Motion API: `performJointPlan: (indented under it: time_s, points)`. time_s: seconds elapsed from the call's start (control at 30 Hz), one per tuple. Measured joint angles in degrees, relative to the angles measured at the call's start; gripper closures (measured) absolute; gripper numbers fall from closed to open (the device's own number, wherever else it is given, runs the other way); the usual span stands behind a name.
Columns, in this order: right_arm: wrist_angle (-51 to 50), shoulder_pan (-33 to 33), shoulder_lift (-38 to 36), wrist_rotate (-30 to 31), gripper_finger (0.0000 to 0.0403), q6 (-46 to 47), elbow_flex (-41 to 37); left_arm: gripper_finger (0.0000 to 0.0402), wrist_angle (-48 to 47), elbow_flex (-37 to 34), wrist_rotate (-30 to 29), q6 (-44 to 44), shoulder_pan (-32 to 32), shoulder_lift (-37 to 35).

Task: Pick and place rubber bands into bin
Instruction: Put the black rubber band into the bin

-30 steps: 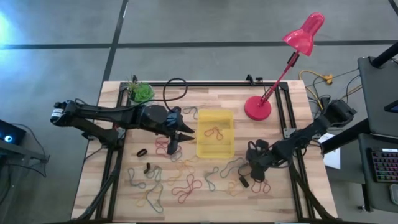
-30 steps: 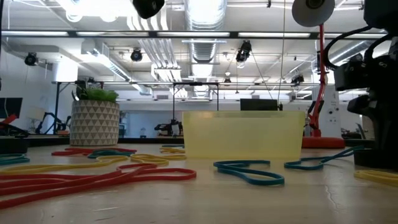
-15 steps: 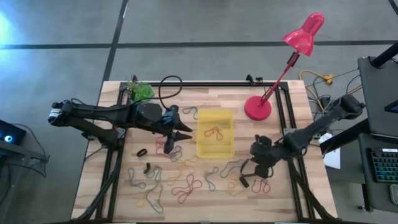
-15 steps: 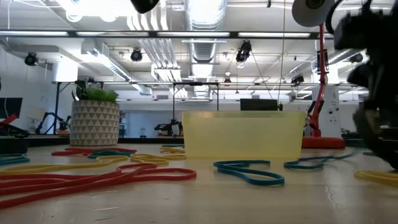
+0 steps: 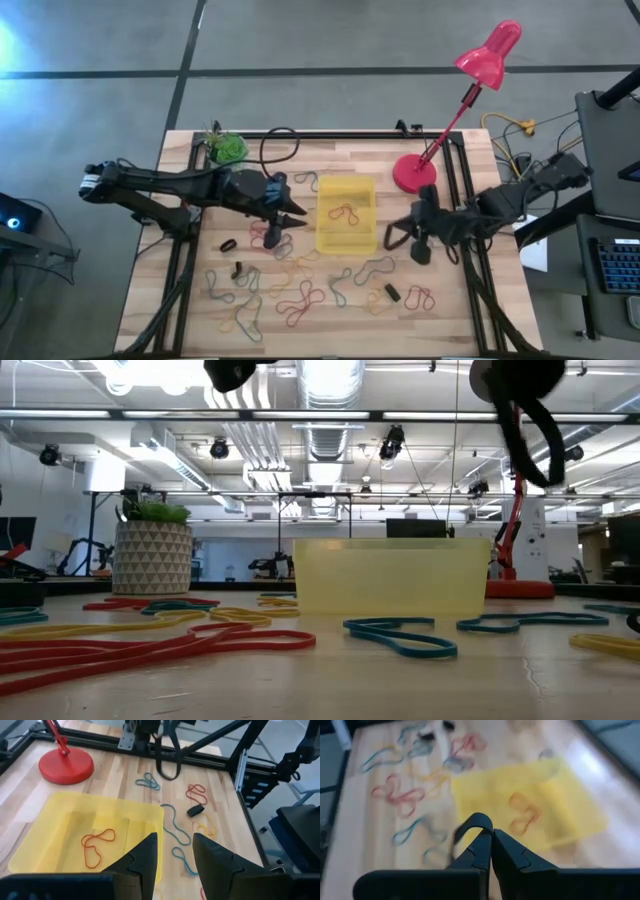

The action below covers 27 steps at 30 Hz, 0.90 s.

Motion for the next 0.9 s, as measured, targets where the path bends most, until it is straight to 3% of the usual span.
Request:
performJointPlan:
  time_s: [0.3,0.53,0.9]
  points:
    - [4.39,-12.83,13.17,0.01,0.0395,-15.93,9.64,0.0292,-3.02,-0.58,-1.76,-0.16,-0.41,0.52]
    - [6.11,-22.28,22.05,-5.99,0.0395,-17.2,10.7,0.0292,-3.05,-5.31,-3.52,-4.65,-2.43,-1.5]
    - [13.01,-31.89,28.89,-17.17,0.0394,-20.2,9.02,0.0292,1.01,-13.39,-7.55,-13.8,-5.09,-4.21]
